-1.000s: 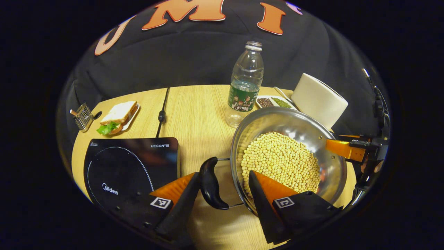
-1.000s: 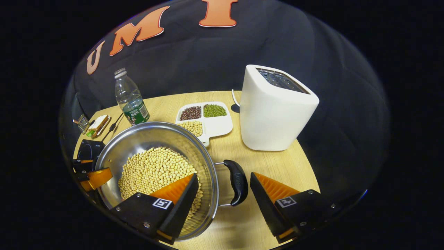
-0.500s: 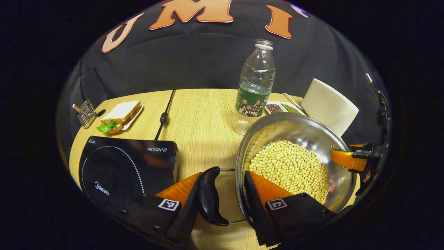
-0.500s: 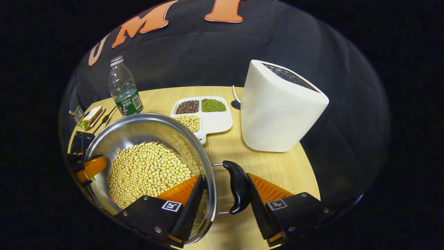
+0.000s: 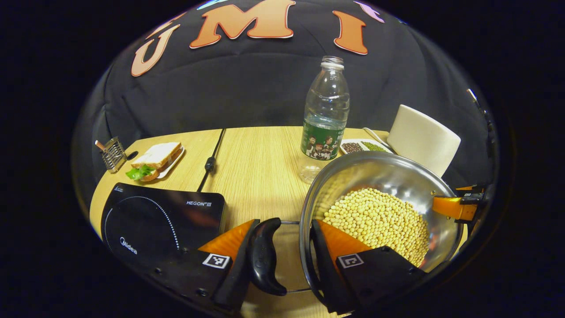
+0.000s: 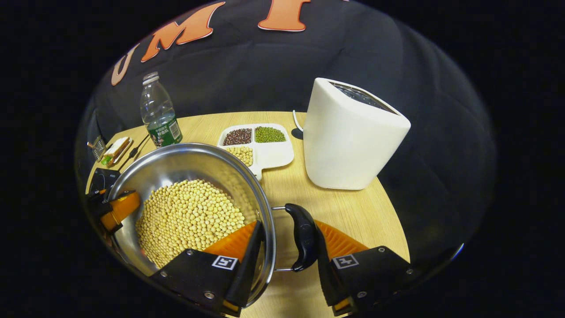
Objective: First push the handle of the pot to place it horizontally, then grasp the pot with both hands and set it on the induction cooktop.
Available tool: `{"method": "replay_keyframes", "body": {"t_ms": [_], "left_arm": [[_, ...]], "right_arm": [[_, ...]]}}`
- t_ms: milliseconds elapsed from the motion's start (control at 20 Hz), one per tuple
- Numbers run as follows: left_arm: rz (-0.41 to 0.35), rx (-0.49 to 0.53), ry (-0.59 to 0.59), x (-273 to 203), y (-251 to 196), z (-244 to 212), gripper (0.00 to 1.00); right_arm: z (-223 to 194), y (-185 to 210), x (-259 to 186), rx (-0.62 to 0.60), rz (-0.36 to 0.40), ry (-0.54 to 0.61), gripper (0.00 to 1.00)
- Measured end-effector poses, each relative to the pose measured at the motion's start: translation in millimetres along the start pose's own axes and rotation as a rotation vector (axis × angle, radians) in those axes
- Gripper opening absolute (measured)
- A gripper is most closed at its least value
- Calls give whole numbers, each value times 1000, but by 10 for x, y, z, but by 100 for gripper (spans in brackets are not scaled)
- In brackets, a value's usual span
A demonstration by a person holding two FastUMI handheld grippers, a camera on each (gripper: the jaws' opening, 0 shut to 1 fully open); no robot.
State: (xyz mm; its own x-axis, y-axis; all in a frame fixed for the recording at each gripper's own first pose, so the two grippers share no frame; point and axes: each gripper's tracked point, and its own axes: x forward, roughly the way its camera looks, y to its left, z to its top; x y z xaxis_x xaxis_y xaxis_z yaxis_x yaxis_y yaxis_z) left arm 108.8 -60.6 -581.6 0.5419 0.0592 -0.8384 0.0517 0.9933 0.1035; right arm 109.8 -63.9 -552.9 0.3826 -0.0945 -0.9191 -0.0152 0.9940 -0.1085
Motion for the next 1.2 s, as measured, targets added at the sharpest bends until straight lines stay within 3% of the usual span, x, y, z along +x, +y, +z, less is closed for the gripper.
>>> {"method": "replay_keyframes", "body": {"t_ms": [50, 100, 250, 500, 550, 600, 750, 900, 1200], "left_arm": [[0, 5, -4, -2, 6, 14, 75], [1, 1, -10, -21, 9, 22, 76], [-5, -13, -20, -88, 63, 67, 72], [10, -22, -48, -325, 177, 202, 76], [10, -29, -54, -389, 201, 238, 74], [10, -37, -59, -437, 220, 271, 74], [14, -40, -92, -629, 337, 385, 76], [22, -44, -108, -854, 503, 459, 71], [62, -42, -124, -1227, 1019, 511, 74]], "right_arm": [[-11, -2, -20, 6, -4, -4, 59], [0, 1, -47, 0, -13, -9, 63], [65, 3, -191, -18, -35, -39, 62], [137, 124, -428, 6, -26, -60, 62], [154, 143, -489, 9, -24, -66, 58], [177, 168, -553, 6, -24, -76, 62], [266, 258, -743, 3, -23, -103, 62], [324, 410, -924, -2, -12, -123, 62], [408, 871, -1220, -31, 33, -145, 62]]}}
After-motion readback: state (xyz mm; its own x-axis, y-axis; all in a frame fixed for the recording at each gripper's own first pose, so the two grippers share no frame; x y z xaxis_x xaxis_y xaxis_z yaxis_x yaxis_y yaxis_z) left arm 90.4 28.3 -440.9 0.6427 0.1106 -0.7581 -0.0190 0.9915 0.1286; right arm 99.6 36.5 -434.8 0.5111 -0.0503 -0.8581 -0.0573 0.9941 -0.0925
